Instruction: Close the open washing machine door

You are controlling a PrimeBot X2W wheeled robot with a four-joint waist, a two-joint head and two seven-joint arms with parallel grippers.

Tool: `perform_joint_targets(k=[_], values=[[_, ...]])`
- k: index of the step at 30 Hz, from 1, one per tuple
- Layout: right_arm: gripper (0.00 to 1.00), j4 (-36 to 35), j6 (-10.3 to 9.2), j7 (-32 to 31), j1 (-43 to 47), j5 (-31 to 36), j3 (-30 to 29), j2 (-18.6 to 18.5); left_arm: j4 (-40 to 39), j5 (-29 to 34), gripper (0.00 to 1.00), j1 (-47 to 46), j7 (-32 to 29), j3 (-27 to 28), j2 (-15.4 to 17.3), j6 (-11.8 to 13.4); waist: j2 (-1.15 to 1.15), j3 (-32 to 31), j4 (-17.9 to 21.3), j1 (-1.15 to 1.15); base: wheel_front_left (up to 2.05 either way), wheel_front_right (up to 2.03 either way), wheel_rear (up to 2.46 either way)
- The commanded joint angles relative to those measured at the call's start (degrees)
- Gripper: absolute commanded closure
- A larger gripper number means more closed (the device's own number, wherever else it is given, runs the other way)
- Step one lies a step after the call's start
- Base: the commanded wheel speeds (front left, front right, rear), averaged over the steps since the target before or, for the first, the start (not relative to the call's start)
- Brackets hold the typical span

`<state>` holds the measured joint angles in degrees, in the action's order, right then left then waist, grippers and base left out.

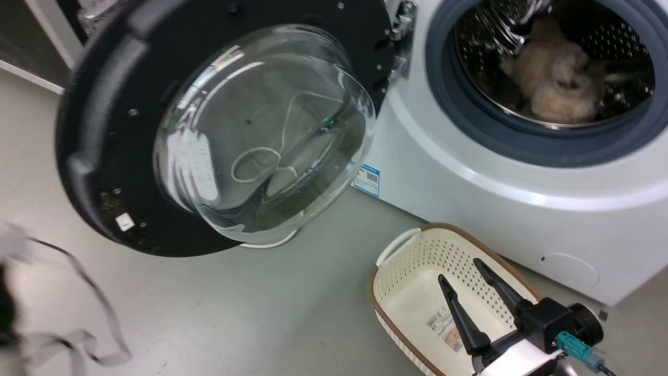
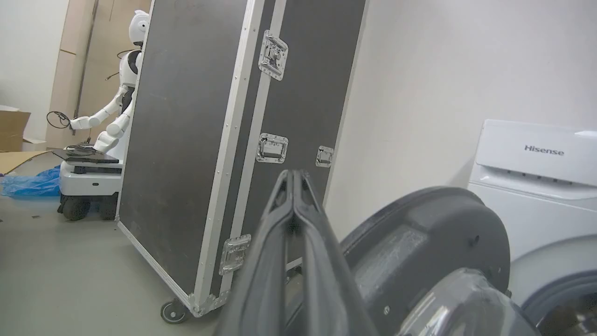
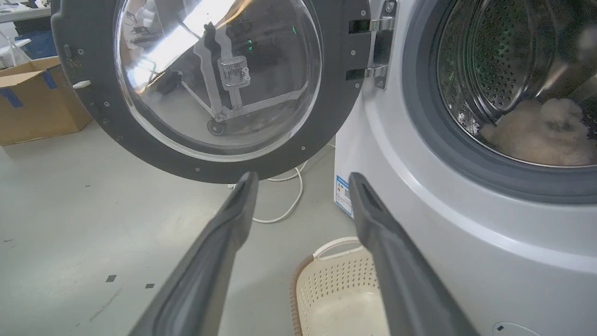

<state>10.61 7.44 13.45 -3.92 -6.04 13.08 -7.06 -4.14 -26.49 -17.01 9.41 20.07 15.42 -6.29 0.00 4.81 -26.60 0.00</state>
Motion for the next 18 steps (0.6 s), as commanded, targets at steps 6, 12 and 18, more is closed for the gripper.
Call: perform_joint_targets(k=[6, 12, 18], values=[[0.0, -1.1, 0.05, -0.4, -1.9, -0.5, 0.4, -2.0, 12.5, -12.2, 1.0, -13.0, -10.5, 7.4, 6.8, 1.5, 0.0, 2.9, 3.1, 0.0, 0.0, 0.0, 0.0], [0.0, -1.3, 0.05, -0.7, -2.9, -0.8, 1.3, -2.6, 26.4, -22.0, 1.0, -20.4, -23.2, 10.5, 9.8, 4.4, 0.0, 4.4, 5.0, 0.0, 0.0, 0.0, 0.0], [0.0, -0.7, 0.05, -0.5, -3.1, -1.2, 1.9, -2.8, 35.4, -29.1, 1.0, -21.7, -32.6, 13.2, 10.8, 5.1, 0.0, 4.7, 6.5, 0.0, 0.0, 0.0, 0.0]])
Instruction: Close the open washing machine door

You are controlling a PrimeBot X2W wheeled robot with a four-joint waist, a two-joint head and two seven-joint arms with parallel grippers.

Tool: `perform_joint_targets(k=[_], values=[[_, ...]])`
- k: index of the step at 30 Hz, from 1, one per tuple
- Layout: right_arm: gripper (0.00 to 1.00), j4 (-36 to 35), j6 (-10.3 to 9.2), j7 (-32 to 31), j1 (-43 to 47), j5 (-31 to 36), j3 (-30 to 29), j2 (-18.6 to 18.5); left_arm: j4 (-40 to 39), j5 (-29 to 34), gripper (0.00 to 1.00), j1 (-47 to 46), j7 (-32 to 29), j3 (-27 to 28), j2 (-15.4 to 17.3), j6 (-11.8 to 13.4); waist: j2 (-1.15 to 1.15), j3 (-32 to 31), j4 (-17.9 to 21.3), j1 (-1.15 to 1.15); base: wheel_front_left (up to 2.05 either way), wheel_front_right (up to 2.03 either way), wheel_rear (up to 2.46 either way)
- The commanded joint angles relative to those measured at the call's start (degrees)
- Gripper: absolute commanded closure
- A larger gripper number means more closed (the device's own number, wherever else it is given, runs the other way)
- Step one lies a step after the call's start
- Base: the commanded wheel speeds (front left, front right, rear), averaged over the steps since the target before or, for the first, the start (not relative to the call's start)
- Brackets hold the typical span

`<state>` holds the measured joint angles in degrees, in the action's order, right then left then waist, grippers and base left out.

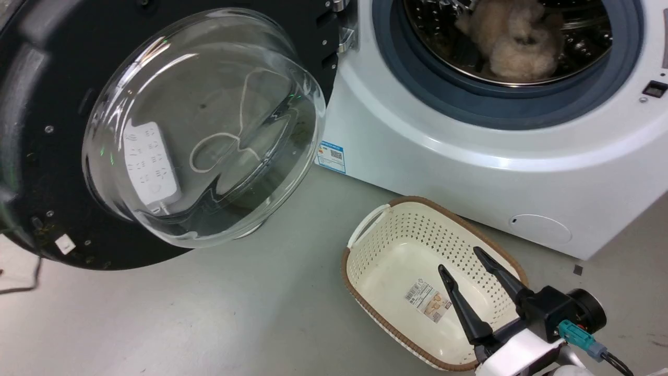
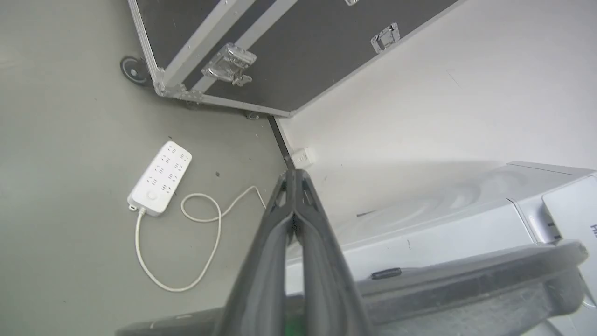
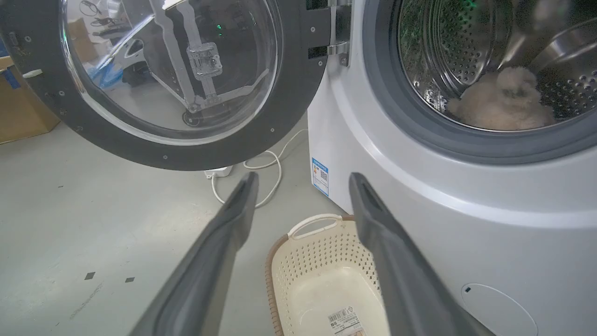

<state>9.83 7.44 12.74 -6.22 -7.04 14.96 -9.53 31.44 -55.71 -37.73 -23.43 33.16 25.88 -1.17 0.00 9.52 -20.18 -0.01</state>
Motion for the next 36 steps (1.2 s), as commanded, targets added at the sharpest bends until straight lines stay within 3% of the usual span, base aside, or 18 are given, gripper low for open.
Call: perform_joint_targets(k=[1, 7, 13, 23, 29, 36], values=[[0.0, 0.1, 0.05, 0.2, -0.8, -0.2, -0.1, -0.4, 0.8, -1.5, 1.0, -1.1, -1.6, 0.6, 0.2, -0.2, 0.0, -0.1, 0.2, 0.01, 0.0, 0.0, 0.0], [0.0, 0.9, 0.05, 0.5, -0.3, -0.1, -0.8, -0.3, 1.3, -8.8, 1.0, 0.9, -13.3, 1.3, -1.4, -2.0, 0.0, -1.2, 0.6, 0.01, 0.0, 0.0, 0.0], [0.0, 2.2, 0.05, 0.9, 0.4, 0.0, -1.1, 1.0, -3.1, -13.8, 1.0, 5.3, -21.9, 1.3, -4.2, -2.6, 0.0, -3.9, 0.8, 0.01, 0.0, 0.0, 0.0], [0.0, 4.1, 0.05, 1.7, 2.2, 0.7, -5.1, 3.1, -16.7, -20.4, 1.0, 17.7, -33.4, -0.3, -13.7, -0.5, 0.0, -9.4, 1.6, 0.01, 0.0, 0.0, 0.0], [0.0, 4.2, 0.05, 1.9, 3.0, 1.8, -8.8, 4.0, -27.6, -22.9, 1.0, 26.3, -38.3, -5.8, -21.3, 0.0, 0.0, -10.6, 3.5, 0.01, 0.0, 0.0, 0.0], [0.0, 3.4, 0.05, 1.1, 2.7, 3.6, -10.9, 4.4, -35.4, -29.4, 1.0, 35.9, -34.3, -19.2, -23.0, 2.3, 0.0, -9.3, 8.8, 0.01, 0.0, 0.0, 0.0]])
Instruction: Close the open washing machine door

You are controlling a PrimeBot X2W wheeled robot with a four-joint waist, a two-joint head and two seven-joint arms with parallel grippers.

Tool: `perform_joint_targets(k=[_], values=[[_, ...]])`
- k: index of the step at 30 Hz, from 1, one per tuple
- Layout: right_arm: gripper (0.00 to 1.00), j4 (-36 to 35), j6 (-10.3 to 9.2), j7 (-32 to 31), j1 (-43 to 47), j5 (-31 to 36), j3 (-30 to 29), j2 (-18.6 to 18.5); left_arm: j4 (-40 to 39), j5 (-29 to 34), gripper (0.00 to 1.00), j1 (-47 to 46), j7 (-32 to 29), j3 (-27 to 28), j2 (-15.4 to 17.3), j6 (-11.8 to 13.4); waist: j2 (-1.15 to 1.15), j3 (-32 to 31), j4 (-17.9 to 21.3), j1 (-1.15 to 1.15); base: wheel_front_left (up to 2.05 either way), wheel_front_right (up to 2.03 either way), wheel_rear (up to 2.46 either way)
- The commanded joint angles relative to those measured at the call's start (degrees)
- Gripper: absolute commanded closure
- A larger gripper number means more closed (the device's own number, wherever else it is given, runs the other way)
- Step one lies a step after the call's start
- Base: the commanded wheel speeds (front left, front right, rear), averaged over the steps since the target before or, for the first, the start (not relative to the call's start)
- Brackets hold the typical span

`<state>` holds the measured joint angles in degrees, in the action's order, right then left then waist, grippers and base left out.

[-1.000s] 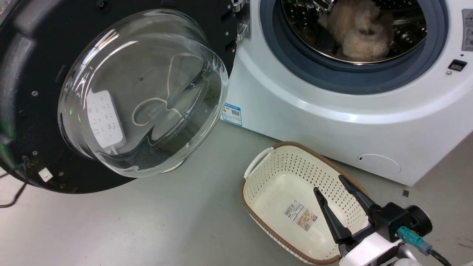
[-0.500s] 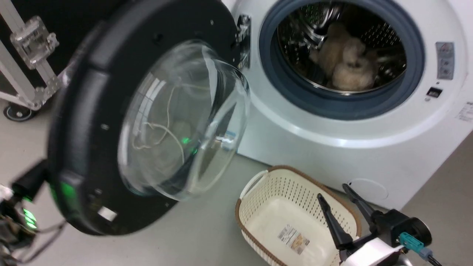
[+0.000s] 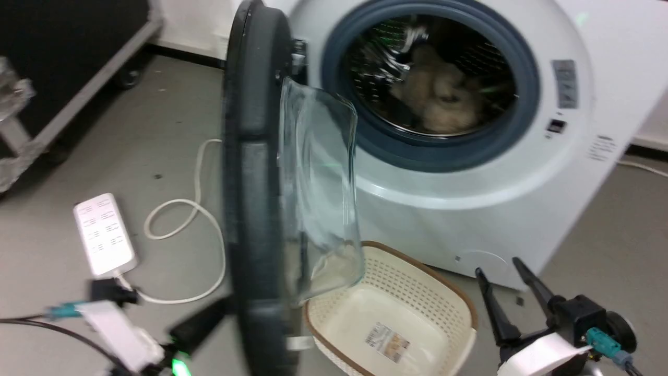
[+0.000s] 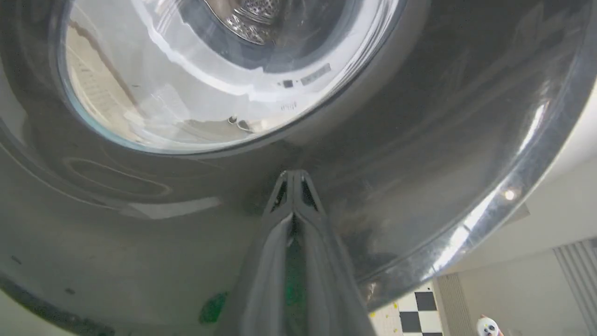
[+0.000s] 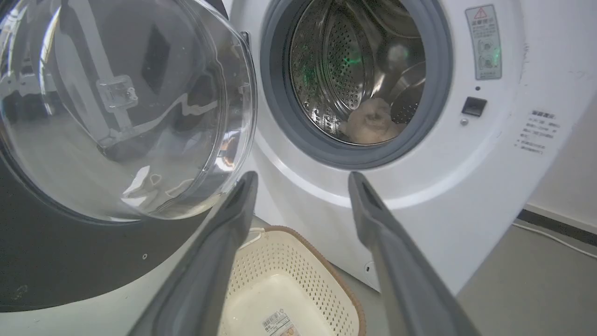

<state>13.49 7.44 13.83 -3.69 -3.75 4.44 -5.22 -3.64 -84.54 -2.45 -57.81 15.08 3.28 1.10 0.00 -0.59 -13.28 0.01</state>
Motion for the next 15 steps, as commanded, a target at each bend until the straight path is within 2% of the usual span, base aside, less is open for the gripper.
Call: perform_joint_targets(k=[1, 4, 8, 15], values=[[0.0, -0.4, 0.05, -0.2, -0.1, 0.5, -0.7, 0.2, -0.8, -1.8, 1.0, 1.7, 1.8, -3.6, -0.4, 0.1, 0.0, 1.2, 3.2, -0.01, 0.0, 0.0, 0.0], [0.0, -1.0, 0.05, -0.7, -0.6, 1.0, -2.1, 0.4, -1.3, -4.7, 1.0, 3.3, 7.0, -10.5, -0.4, -0.4, 0.0, 2.7, 6.9, -0.01, 0.0, 0.0, 0.0], [0.0, -1.6, 0.05, -1.4, -1.3, 1.7, -3.1, 0.5, 0.9, -7.7, 1.0, 2.0, 14.4, -17.8, -0.4, -2.4, 0.0, 5.0, 12.6, -0.01, 0.0, 0.0, 0.0], [0.0, -1.8, 0.05, -1.4, -2.2, 1.2, -4.3, 0.5, 8.3, -11.3, 1.0, -5.7, 29.8, -24.2, -0.4, -5.8, 0.0, 9.1, 21.9, -0.01, 0.0, 0.0, 0.0]])
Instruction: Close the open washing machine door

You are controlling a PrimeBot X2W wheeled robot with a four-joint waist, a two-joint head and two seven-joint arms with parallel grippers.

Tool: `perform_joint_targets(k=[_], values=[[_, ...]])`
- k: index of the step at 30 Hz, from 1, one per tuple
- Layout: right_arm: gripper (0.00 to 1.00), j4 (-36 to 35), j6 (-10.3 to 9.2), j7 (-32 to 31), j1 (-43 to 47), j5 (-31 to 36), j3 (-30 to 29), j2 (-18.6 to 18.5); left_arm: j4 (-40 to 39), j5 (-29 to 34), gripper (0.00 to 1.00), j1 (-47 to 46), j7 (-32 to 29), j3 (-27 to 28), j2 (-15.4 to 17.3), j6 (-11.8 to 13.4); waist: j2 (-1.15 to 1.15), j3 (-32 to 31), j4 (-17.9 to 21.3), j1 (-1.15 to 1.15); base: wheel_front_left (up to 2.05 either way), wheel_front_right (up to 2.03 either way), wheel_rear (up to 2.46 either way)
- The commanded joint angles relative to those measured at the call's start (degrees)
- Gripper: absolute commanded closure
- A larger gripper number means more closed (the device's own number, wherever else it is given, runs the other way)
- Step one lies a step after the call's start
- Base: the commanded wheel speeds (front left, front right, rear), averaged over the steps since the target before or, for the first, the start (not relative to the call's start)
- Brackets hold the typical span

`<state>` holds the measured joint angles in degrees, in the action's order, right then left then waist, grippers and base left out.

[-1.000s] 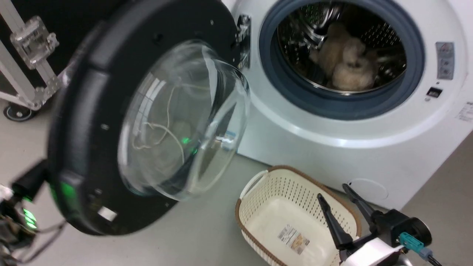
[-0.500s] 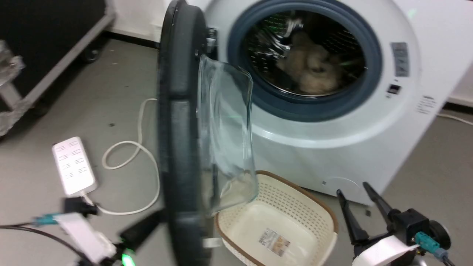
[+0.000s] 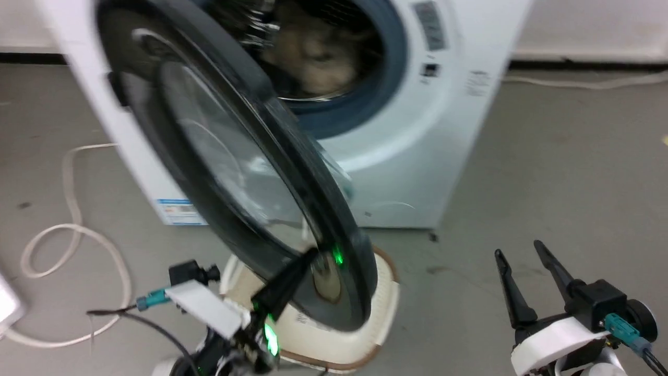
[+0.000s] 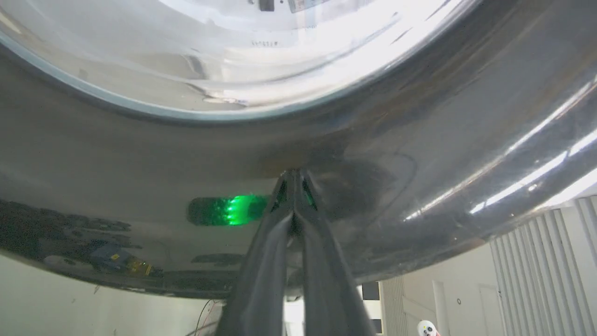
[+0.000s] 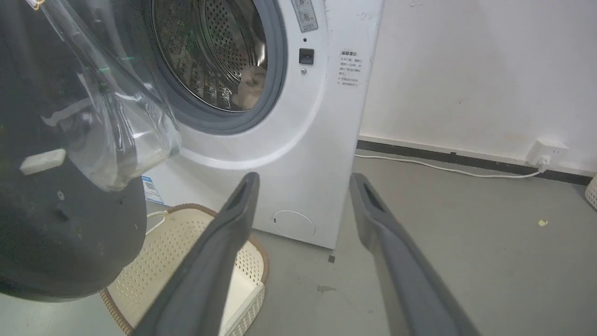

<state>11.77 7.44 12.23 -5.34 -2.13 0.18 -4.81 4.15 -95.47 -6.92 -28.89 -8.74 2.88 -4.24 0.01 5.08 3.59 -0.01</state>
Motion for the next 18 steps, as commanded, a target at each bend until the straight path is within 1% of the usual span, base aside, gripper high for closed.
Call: perform_joint_targets(k=[1, 2, 3, 4, 7, 8, 9, 10, 14, 18], values=[[0.0, 0.0, 0.05, 0.2, -0.6, -0.5, -0.2, 0.1, 1.7, -0.7, 1.0, -2.6, 2.7, -0.9, 0.0, -0.9, -0.01, 3.9, 6.0, 0.01, 0.0, 0.0, 0.0], [0.0, 0.1, 0.05, 0.3, -0.5, -0.6, -0.4, 0.2, 2.8, -1.1, 1.0, -3.8, 4.3, -1.5, 0.0, -1.3, -0.01, 4.3, 6.8, 0.01, 0.0, 0.0, 0.0], [0.0, 0.1, 0.05, 0.3, -0.5, -0.6, -0.4, 0.2, 2.8, -1.1, 1.0, -3.8, 4.3, -1.5, 0.0, -1.3, -0.01, 4.3, 6.8, 0.01, 0.0, 0.0, 0.0], [0.0, 0.3, 0.05, 0.5, -0.6, -0.8, -0.5, 0.2, 4.9, -2.0, 1.0, -6.2, 7.4, -2.4, 0.0, -1.9, -0.01, 5.0, 8.0, 0.01, 0.0, 0.0, 0.0], [0.0, 0.9, 0.05, 0.7, -0.8, -1.1, -0.3, 0.3, 7.4, -3.3, 1.0, -9.7, 11.4, -3.7, 0.0, -2.6, -0.01, 5.7, 9.4, 0.01, 0.0, 0.0, 0.0], [0.0, 0.9, 0.05, 0.7, -0.8, -1.1, -0.3, 0.3, 7.4, -3.3, 1.0, -9.7, 11.4, -3.7, 0.0, -2.6, -0.01, 5.7, 9.4, 0.01, 0.0, 0.0, 0.0], [0.0, 1.3, 0.05, 0.9, -1.1, -1.3, -0.2, 0.3, 9.1, -3.7, 1.0, -12.1, 13.8, -4.6, 0.0, -2.9, -0.01, 6.1, 9.8, 0.01, 0.0, 0.0, 0.0], [0.0, 1.3, 0.05, 0.9, -1.1, -1.3, -0.2, 0.3, 9.1, -3.7, 1.0, -12.1, 13.8, -4.6, 0.0, -2.9, -0.01, 6.1, 9.8, 0.01, 0.0, 0.0, 0.0], [0.0, 2.0, 0.05, 1.3, -1.8, -1.5, 0.7, 0.7, 13.3, -4.1, 1.0, -18.3, 19.0, -7.1, 0.0, -3.2, -0.01, 6.6, 10.0, 0.01, 0.0, 0.0, 0.0], [0.0, 2.6, 0.05, 1.4, -2.0, -1.6, 1.1, 0.8, 15.1, -5.5, 1.0, -21.4, 20.8, -9.1, 0.0, -3.2, -0.01, 6.6, 9.4, 0.01, 0.0, 0.0, 0.0]])
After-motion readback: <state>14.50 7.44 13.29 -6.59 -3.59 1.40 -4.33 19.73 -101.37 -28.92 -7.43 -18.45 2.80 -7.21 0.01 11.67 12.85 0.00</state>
